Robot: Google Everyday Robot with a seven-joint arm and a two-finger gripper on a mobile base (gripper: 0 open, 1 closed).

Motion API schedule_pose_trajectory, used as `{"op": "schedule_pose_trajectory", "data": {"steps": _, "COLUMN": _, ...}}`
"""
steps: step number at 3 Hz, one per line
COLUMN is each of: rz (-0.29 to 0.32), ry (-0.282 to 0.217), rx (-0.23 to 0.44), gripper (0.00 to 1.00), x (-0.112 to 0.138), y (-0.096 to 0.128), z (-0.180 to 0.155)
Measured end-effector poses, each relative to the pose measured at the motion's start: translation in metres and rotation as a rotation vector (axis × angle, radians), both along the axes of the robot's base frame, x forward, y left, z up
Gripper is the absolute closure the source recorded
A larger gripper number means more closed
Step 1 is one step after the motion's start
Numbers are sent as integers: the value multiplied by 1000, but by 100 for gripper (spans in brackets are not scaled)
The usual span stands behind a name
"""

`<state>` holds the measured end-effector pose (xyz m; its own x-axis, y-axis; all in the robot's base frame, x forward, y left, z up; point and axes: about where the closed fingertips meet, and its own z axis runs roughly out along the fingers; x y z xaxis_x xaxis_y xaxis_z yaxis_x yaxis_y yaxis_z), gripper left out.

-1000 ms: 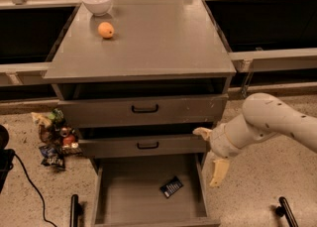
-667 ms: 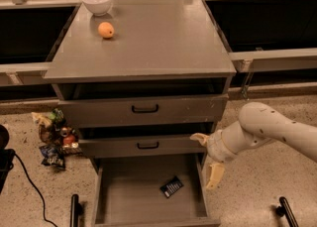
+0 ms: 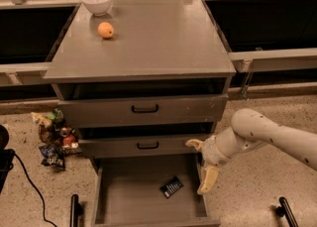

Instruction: Pick rxbar blueberry from bottom drawer and place on counter

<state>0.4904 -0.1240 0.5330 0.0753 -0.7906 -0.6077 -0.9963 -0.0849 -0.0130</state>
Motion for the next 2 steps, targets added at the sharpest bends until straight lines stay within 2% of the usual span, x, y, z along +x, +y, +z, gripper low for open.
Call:
{"op": "schedule_pose_trajectory", "data": {"steps": 1, "rz": 19, "ry": -6, "rx": -36, "gripper": 0, "x": 11, "y": 1, "z": -41}}
{"op": "schedule_pose_trajectory", "data": {"steps": 2, "rz": 60, "ry": -24, "rx": -40, "gripper": 0, "x": 22, "y": 2, "z": -92}}
